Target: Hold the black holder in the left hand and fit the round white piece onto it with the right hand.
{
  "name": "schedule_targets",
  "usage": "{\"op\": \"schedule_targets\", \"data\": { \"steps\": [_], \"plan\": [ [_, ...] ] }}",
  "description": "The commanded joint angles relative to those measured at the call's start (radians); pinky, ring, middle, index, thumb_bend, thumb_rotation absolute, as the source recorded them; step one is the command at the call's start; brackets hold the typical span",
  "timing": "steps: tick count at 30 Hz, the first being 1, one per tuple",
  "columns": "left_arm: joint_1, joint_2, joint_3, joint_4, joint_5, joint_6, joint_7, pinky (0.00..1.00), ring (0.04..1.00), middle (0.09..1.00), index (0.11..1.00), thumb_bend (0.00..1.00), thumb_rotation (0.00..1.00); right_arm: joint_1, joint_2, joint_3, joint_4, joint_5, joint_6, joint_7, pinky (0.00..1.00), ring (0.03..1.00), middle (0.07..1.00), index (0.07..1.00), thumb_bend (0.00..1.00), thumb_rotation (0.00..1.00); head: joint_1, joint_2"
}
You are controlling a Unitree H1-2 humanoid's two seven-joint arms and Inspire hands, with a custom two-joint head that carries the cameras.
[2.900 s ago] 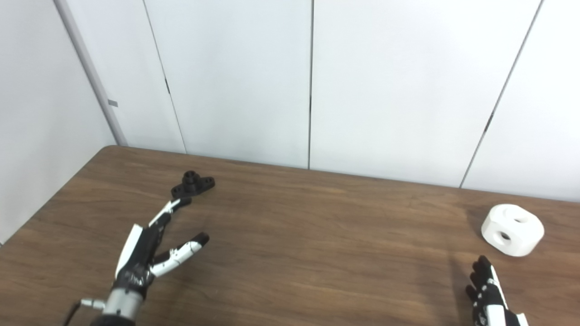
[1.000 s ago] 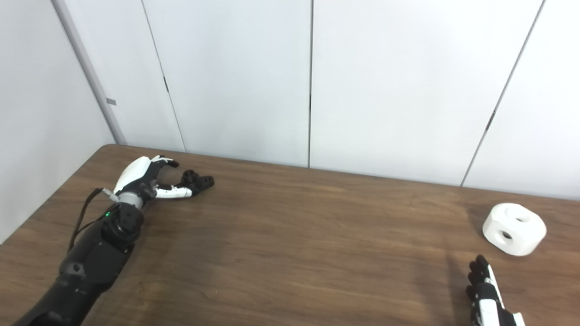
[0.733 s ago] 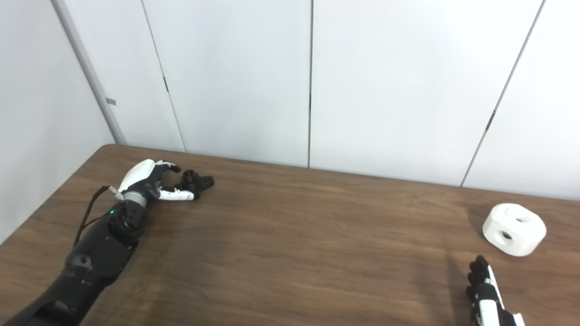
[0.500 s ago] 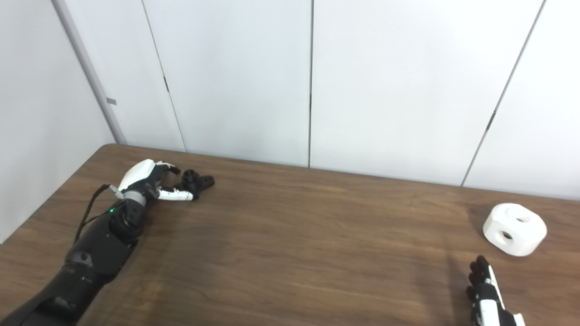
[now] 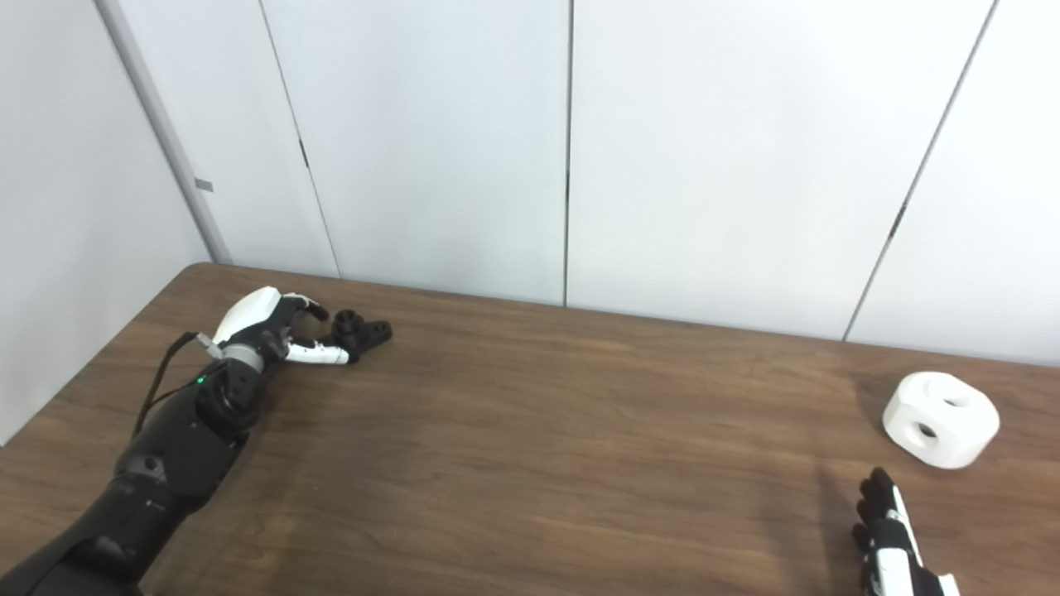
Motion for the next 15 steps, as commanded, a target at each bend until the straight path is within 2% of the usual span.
{"op": "schedule_targets", "data": {
  "steps": [1, 7, 15],
  "plan": [
    [-0.028, 0.026, 0.000, -0.025, -0.003, -0.006, -0.007, 1.00, 1.000, 0.934, 0.729, 0.92, 0.33, 0.006, 0.001, 0.003, -0.029, -0.003, 0.005, 0.000, 1.00, 0.995, 0.990, 1.000, 0.56, 1.00, 0.000, 0.001],
    [-0.021, 0.018, -0.006, -0.036, 0.003, -0.011, 0.000, 1.00, 1.000, 0.927, 0.715, 0.93, 0.31, 0.006, 0.000, 0.006, -0.038, -0.011, 0.015, -0.001, 1.00, 0.997, 0.989, 1.000, 0.53, 1.00, -0.001, 0.010],
    [-0.006, 0.005, -0.025, -0.020, 0.006, -0.075, 0.028, 1.00, 0.999, 0.921, 0.703, 0.91, 0.27, 0.004, 0.002, 0.010, -0.039, -0.010, 0.017, -0.003, 1.00, 0.993, 0.996, 1.000, 0.54, 1.00, -0.009, 0.011]
  ]
}}
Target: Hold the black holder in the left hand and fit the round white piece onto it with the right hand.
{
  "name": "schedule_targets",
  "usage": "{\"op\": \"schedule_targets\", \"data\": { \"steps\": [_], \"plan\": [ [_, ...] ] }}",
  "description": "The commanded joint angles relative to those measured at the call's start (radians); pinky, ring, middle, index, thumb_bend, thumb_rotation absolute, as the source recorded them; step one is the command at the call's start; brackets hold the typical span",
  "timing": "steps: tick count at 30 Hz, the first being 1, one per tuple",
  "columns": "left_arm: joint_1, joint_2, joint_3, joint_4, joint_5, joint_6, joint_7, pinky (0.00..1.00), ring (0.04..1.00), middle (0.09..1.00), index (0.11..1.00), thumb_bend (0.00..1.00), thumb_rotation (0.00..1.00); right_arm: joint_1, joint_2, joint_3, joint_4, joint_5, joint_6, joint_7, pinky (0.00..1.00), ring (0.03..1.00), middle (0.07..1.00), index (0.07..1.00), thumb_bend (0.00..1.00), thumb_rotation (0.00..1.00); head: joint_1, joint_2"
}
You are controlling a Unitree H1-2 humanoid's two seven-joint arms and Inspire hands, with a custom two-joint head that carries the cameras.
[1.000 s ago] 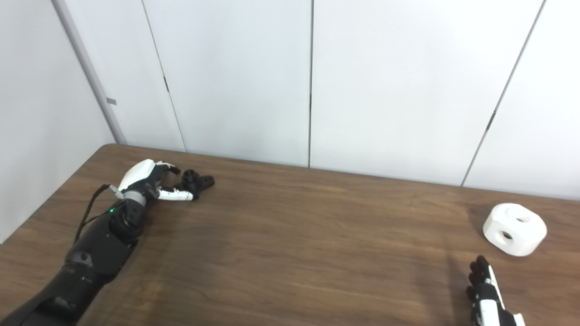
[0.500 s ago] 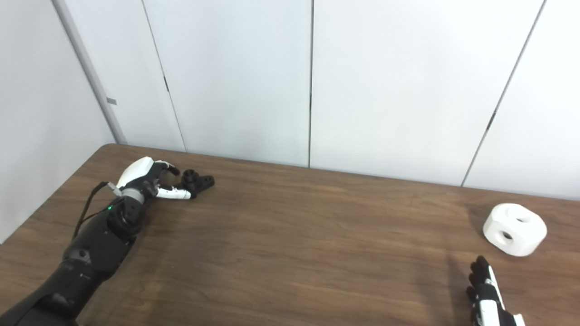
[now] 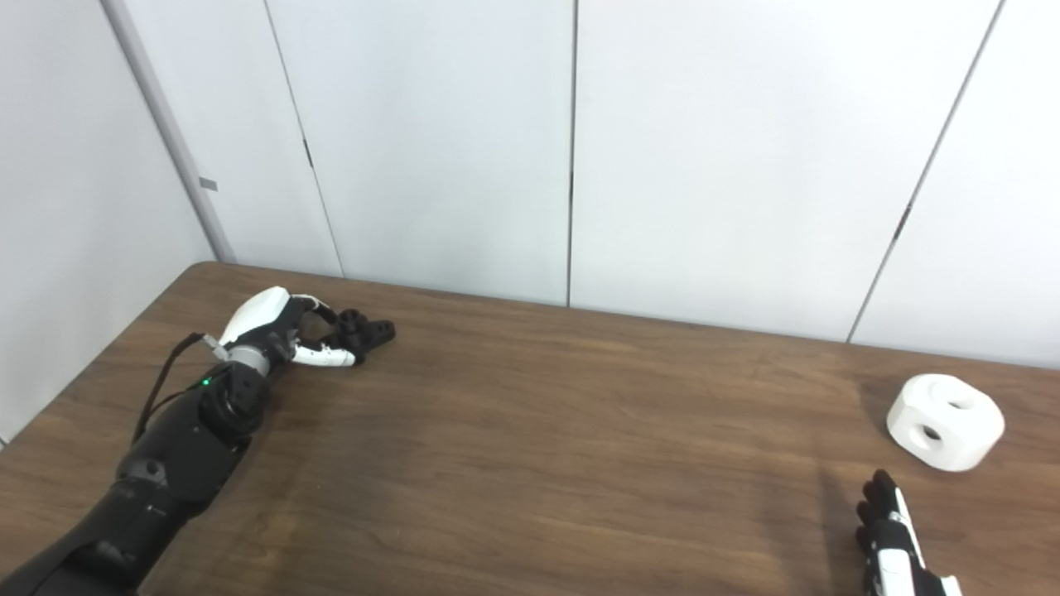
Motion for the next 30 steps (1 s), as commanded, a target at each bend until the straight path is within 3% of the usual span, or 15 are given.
{"op": "schedule_targets", "data": {
  "steps": [1, 20, 27, 28, 29, 30],
  "plan": [
    [-0.017, 0.006, -0.004, -0.007, 0.004, -0.026, 0.016, 1.00, 0.999, 0.920, 0.698, 0.91, 0.26, -0.001, 0.002, 0.006, -0.028, -0.006, 0.005, 0.003, 1.00, 0.993, 0.995, 1.000, 0.54, 1.00, 0.000, 0.002],
    [-0.049, -0.006, -0.027, 0.028, 0.008, -0.016, 0.006, 1.00, 1.000, 0.915, 0.698, 0.91, 0.30, 0.002, -0.001, 0.006, -0.047, 0.007, 0.029, 0.003, 1.00, 1.000, 1.000, 1.000, 0.56, 1.00, -0.005, 0.007],
    [-0.045, -0.012, -0.015, 0.043, -0.012, -0.030, 0.016, 1.00, 0.996, 0.888, 0.619, 0.87, 0.23, 0.004, -0.001, 0.005, -0.045, 0.007, 0.023, 0.003, 1.00, 1.000, 1.000, 1.000, 0.55, 1.00, -0.008, 0.010],
    [-0.044, -0.013, -0.012, 0.046, -0.015, -0.036, 0.019, 1.00, 0.993, 0.881, 0.589, 0.86, 0.20, 0.004, -0.001, 0.005, -0.044, 0.007, 0.024, 0.003, 1.00, 1.000, 1.000, 1.000, 0.55, 1.00, -0.010, 0.009],
    [-0.043, -0.013, -0.010, 0.049, -0.017, -0.041, 0.024, 1.00, 0.990, 0.876, 0.541, 0.69, 0.14, 0.004, -0.001, 0.005, -0.043, 0.007, 0.023, 0.003, 1.00, 1.000, 1.000, 1.000, 0.55, 1.00, -0.012, 0.009],
    [-0.044, -0.014, -0.010, 0.055, -0.018, -0.047, 0.031, 1.00, 0.984, 0.868, 0.515, 0.61, 0.11, 0.004, 0.000, 0.005, -0.043, 0.006, 0.021, 0.002, 1.00, 1.000, 1.000, 1.000, 0.54, 1.00, -0.016, 0.010]
  ]
}}
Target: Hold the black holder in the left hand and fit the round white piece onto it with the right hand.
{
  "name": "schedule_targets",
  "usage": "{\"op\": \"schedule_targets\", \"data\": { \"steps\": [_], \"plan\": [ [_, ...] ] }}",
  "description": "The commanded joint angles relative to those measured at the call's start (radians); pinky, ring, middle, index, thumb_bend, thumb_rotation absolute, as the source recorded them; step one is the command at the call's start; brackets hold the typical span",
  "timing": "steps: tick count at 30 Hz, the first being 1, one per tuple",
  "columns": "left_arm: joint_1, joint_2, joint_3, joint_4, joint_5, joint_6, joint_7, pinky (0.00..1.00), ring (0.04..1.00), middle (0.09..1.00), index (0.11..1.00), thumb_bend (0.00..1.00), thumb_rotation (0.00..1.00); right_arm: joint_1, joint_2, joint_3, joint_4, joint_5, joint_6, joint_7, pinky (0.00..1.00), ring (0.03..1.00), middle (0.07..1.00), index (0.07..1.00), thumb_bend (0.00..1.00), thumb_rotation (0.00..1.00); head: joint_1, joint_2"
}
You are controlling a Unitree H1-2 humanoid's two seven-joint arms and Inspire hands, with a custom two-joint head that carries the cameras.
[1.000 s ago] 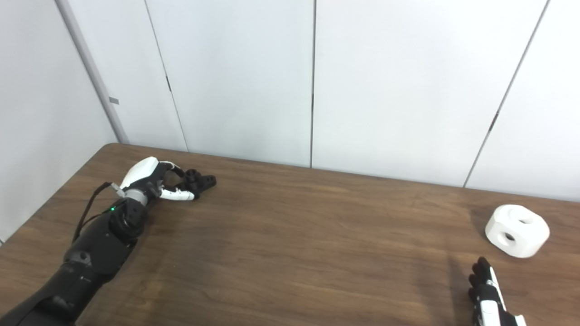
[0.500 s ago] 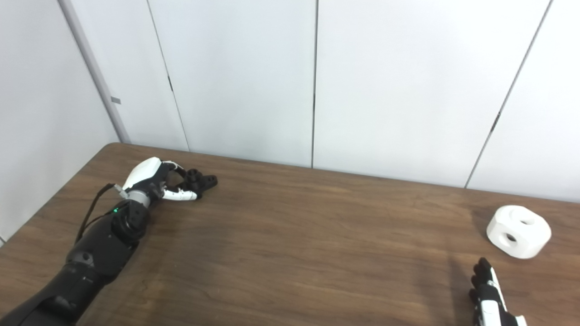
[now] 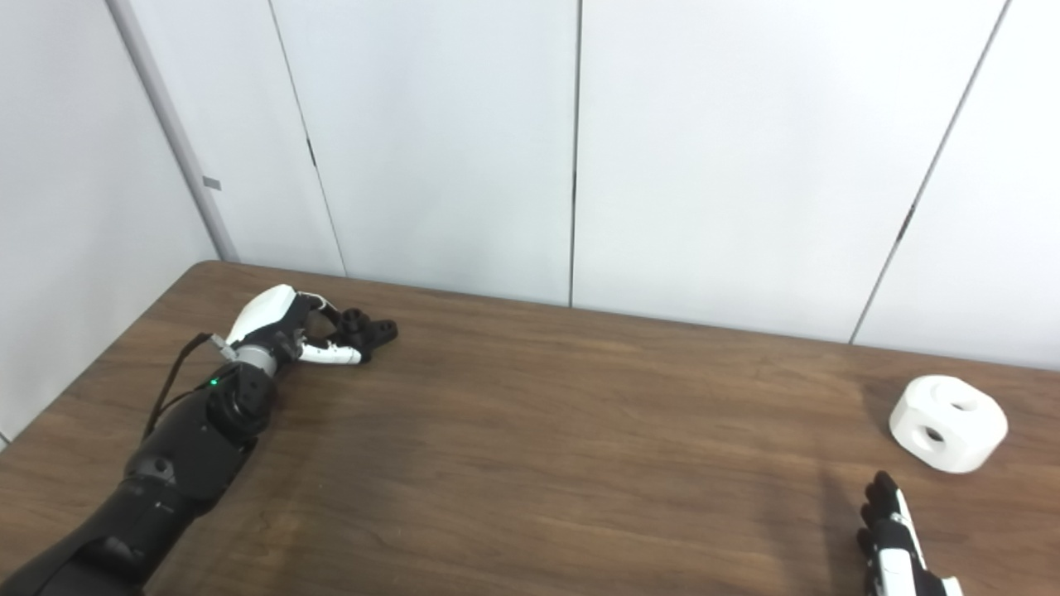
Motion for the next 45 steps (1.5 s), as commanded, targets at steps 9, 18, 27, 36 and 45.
{"op": "schedule_targets", "data": {
  "steps": [9, 18, 27, 36, 45],
  "plan": [
    [-0.038, -0.010, -0.029, 0.072, 0.031, -0.049, 0.083, 1.00, 0.911, 0.782, 0.484, 0.52, 0.05, 0.006, 0.001, 0.001, -0.024, 0.006, -0.020, 0.007, 1.00, 0.994, 0.995, 1.000, 0.54, 1.00, -0.013, 0.004],
    [-0.046, -0.022, -0.042, 0.105, 0.030, -0.080, 0.101, 1.00, 0.904, 0.772, 0.484, 0.52, 0.05, 0.011, 0.005, -0.002, -0.029, 0.007, -0.021, 0.003, 1.00, 0.991, 0.981, 1.000, 0.55, 1.00, -0.021, 0.009],
    [-0.013, -0.022, -0.041, 0.029, 0.009, -0.049, 0.048, 1.00, 0.939, 0.784, 0.485, 0.52, 0.05, 0.008, 0.007, 0.003, -0.027, 0.007, -0.019, 0.003, 1.00, 0.996, 0.986, 1.000, 0.55, 1.00, -0.024, 0.012],
    [0.079, -0.011, -0.052, -0.233, 0.032, 0.040, -0.054, 1.00, 0.947, 0.790, 0.486, 0.52, 0.05, 0.001, 0.013, 0.012, -0.023, 0.003, -0.005, 0.000, 1.00, 0.997, 0.994, 1.000, 0.55, 1.00, -0.030, 0.011],
    [0.159, -0.017, -0.081, -0.447, 0.078, 0.080, -0.129, 1.00, 0.914, 0.779, 0.485, 0.52, 0.05, -0.012, 0.017, 0.021, -0.012, -0.007, -0.014, -0.005, 1.00, 0.991, 0.988, 1.000, 0.55, 1.00, -0.053, 0.012]
  ]
}}
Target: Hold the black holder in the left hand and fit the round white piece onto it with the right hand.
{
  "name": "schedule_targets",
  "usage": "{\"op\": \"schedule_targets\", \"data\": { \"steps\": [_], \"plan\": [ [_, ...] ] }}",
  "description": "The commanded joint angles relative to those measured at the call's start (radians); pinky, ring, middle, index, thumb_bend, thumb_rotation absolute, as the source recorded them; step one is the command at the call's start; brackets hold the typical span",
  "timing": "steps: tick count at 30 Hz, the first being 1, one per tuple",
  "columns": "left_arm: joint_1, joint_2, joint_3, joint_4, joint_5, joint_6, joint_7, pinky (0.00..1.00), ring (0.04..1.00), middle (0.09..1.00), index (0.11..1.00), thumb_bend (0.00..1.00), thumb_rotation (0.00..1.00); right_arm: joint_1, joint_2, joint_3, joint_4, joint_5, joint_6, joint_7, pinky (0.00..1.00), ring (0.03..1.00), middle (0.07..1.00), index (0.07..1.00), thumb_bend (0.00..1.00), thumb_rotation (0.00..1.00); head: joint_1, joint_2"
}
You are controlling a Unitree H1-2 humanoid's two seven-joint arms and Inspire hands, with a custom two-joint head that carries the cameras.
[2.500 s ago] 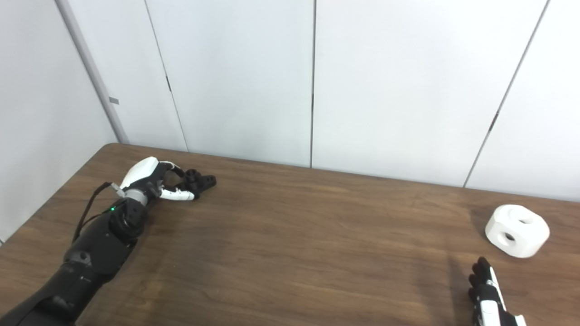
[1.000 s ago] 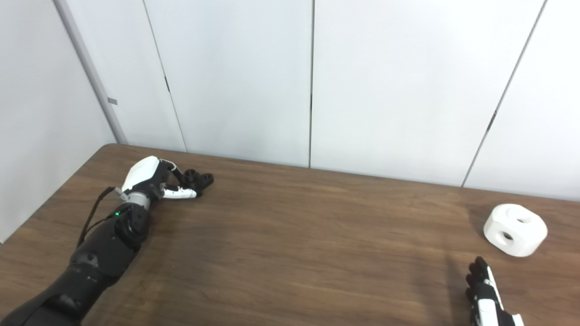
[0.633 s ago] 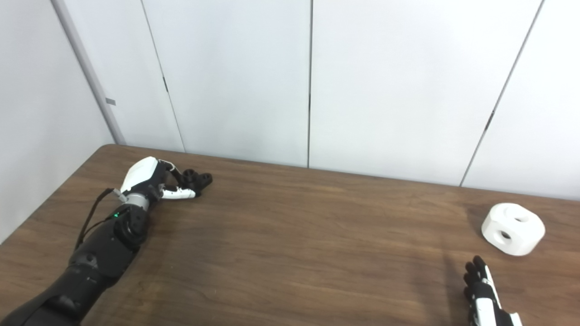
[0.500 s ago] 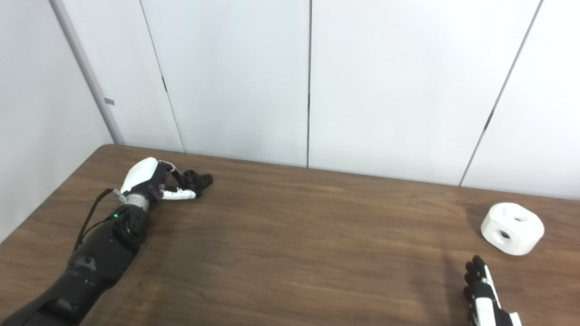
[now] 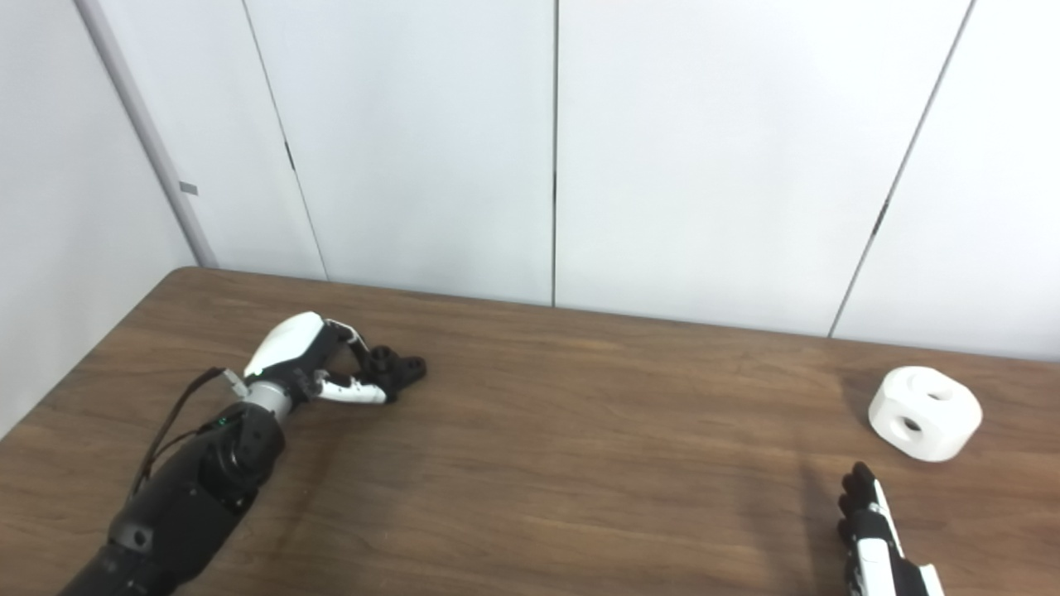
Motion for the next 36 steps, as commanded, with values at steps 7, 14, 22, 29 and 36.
{"op": "schedule_targets", "data": {
  "steps": [7, 14, 22, 29, 36],
  "plan": [
    [0.052, -0.026, -0.024, -0.191, 0.065, 0.024, -0.047, 1.00, 0.902, 0.773, 0.485, 0.52, 0.05, -0.018, 0.020, 0.019, -0.025, -0.002, 0.004, 0.000, 1.00, 0.997, 0.992, 1.000, 0.55, 1.00, -0.019, 0.009],
    [0.121, -0.076, -0.049, -0.293, 0.122, 0.008, -0.044, 1.00, 0.887, 0.763, 0.485, 0.52, 0.05, -0.020, 0.024, 0.015, -0.051, 0.006, 0.025, -0.007, 1.00, 0.999, 0.985, 1.000, 0.58, 1.00, -0.054, 0.022],
    [0.198, -0.160, -0.086, -0.361, 0.181, -0.013, -0.026, 1.00, 0.887, 0.762, 0.485, 0.52, 0.05, -0.014, 0.005, 0.001, -0.096, -0.010, 0.042, -0.012, 1.00, 1.000, 0.973, 1.000, 0.60, 1.00, -0.092, 0.039],
    [0.256, -0.206, -0.121, -0.435, 0.201, -0.026, -0.061, 1.00, 0.886, 0.767, 0.484, 0.52, 0.05, -0.001, 0.004, -0.010, -0.135, -0.015, 0.072, -0.013, 1.00, 0.993, 0.970, 1.000, 0.61, 1.00, -0.145, 0.060],
    [0.317, -0.235, -0.167, -0.528, 0.257, -0.025, -0.098, 1.00, 0.874, 0.762, 0.484, 0.52, 0.05, 0.003, 0.003, -0.009, -0.168, -0.028, 0.096, -0.014, 1.00, 0.988, 0.968, 1.000, 0.60, 1.00, -0.177, 0.085]
  ]
}}
